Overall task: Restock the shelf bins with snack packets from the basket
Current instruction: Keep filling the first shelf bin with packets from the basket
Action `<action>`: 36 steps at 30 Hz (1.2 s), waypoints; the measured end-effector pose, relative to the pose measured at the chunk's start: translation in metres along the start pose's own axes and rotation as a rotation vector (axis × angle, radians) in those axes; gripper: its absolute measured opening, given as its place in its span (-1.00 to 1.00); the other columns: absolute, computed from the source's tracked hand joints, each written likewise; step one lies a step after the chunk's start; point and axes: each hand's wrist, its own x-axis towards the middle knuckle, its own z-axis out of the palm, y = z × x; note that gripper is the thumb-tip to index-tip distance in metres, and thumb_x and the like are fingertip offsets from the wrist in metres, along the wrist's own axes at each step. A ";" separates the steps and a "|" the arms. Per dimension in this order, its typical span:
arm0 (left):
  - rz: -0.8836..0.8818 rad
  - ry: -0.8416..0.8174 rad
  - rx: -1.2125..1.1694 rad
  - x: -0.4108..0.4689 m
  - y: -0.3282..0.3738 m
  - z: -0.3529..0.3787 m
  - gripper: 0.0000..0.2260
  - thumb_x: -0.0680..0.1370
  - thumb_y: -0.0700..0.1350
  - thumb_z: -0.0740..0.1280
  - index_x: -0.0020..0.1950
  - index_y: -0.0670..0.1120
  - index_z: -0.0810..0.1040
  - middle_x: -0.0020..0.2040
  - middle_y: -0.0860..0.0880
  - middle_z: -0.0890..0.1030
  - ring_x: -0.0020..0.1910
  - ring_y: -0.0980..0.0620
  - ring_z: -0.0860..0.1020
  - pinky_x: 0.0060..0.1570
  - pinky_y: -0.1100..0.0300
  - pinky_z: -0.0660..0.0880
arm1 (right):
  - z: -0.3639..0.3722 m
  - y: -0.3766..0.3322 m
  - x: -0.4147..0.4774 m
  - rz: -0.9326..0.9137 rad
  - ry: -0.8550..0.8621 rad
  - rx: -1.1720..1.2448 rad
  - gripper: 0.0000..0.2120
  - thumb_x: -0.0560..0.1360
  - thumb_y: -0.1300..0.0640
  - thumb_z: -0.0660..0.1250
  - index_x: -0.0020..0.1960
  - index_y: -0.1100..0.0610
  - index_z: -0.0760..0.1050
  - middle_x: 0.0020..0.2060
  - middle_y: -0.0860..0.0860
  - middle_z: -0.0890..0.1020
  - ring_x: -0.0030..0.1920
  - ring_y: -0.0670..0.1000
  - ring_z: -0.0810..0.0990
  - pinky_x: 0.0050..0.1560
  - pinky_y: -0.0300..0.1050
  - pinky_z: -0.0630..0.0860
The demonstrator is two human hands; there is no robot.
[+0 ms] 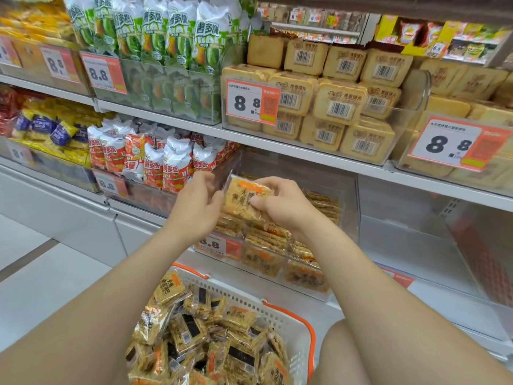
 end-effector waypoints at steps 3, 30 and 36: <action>0.185 0.014 0.300 0.007 -0.012 0.010 -0.75 0.68 -0.13 0.24 0.35 -0.08 0.49 0.21 -0.05 0.51 0.13 -0.02 0.51 0.10 0.08 0.48 | 0.001 0.014 0.029 -0.024 0.286 0.004 -0.55 0.56 0.13 0.49 0.42 -0.01 0.51 0.25 0.06 0.63 0.03 0.08 0.70 0.00 0.10 0.71; 0.284 -0.206 0.557 0.029 -0.032 0.043 -0.58 0.60 0.17 0.03 0.01 -0.04 0.59 -0.01 -0.05 0.64 -0.03 -0.12 0.57 0.01 -0.04 0.51 | 0.029 0.015 0.151 0.017 0.748 -0.494 -0.83 0.62 0.31 0.34 0.20 0.24 0.59 0.17 0.15 0.67 0.27 0.17 0.60 0.17 -0.05 0.56; 0.310 -0.201 0.554 0.026 -0.031 0.043 -0.57 0.61 0.16 0.02 0.03 -0.06 0.59 0.01 -0.06 0.63 0.00 -0.12 0.57 0.03 -0.04 0.50 | 0.028 0.016 0.150 0.012 0.733 -0.348 -0.84 0.60 0.24 0.37 0.16 0.20 0.63 0.12 0.16 0.69 0.20 0.16 0.65 -0.01 -0.12 0.52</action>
